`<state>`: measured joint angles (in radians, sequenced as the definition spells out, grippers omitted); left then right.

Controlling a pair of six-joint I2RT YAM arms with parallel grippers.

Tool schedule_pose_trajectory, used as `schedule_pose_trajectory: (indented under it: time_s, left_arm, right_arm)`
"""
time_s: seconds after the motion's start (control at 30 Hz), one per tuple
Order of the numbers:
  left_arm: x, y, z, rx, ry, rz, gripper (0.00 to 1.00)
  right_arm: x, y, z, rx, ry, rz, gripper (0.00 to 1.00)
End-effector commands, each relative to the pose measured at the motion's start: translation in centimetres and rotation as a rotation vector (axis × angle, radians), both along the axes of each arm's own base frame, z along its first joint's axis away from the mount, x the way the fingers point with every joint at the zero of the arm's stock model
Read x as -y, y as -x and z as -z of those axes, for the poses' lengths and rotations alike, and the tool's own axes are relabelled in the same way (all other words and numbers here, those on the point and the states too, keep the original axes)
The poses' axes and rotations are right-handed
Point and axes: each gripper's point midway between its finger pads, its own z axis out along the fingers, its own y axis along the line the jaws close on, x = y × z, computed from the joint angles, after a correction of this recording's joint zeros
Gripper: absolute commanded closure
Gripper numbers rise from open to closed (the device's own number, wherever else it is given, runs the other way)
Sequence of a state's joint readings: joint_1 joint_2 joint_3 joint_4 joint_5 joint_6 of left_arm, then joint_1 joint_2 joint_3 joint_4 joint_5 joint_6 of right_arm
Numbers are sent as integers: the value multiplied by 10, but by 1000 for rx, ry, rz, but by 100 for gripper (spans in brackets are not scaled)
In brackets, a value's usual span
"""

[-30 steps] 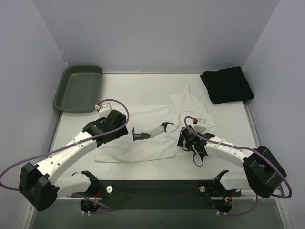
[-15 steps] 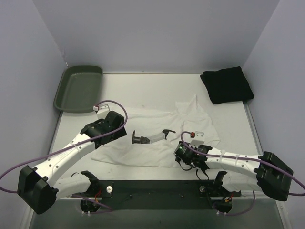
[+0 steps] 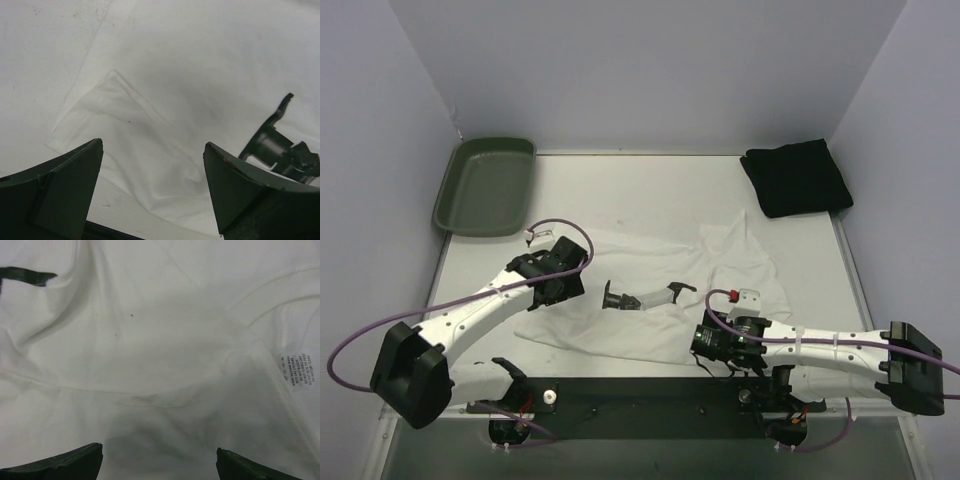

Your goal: Fold and stack the t-shirts

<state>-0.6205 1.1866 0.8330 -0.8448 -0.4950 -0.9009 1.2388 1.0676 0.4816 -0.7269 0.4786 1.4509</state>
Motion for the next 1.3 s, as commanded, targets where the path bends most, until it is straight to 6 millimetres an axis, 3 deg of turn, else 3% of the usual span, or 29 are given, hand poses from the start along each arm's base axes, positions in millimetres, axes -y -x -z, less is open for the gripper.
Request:
schedule_pose_trajectory:
  time_s: [0.0, 0.13, 0.27, 0.47, 1.0, 1.17, 1.23, 1.27]
  left_arm:
    - [-4, -3, 14, -74, -40, -23, 8]
    - [-6, -2, 34, -135, 21, -61, 11]
    - [-22, -9, 35, -113, 40, -131, 16]
    - [-38, -14, 40, -116, 73, -187, 35]
    - [-44, -34, 60, -157, 90, -228, 46]
    - [-46, -39, 59, -150, 98, -232, 62]
    - [-48, -39, 59, -148, 101, -238, 71]
    - [-49, -39, 59, -150, 101, -237, 82]
  right_arm:
    - [-5, -21, -43, 119, 22, -11, 0]
    - [-13, -28, -56, 155, 19, -44, 0]
    - [-7, -27, -54, 163, 10, -43, 0]
    - [5, -22, -44, 159, -10, -34, 0]
    - [11, -16, -36, 154, -44, -21, 0]
    - [13, -15, -33, 151, -43, -11, 0]
    - [13, -15, -32, 149, -43, -12, 0]
    - [13, -15, -32, 149, -42, -11, 0]
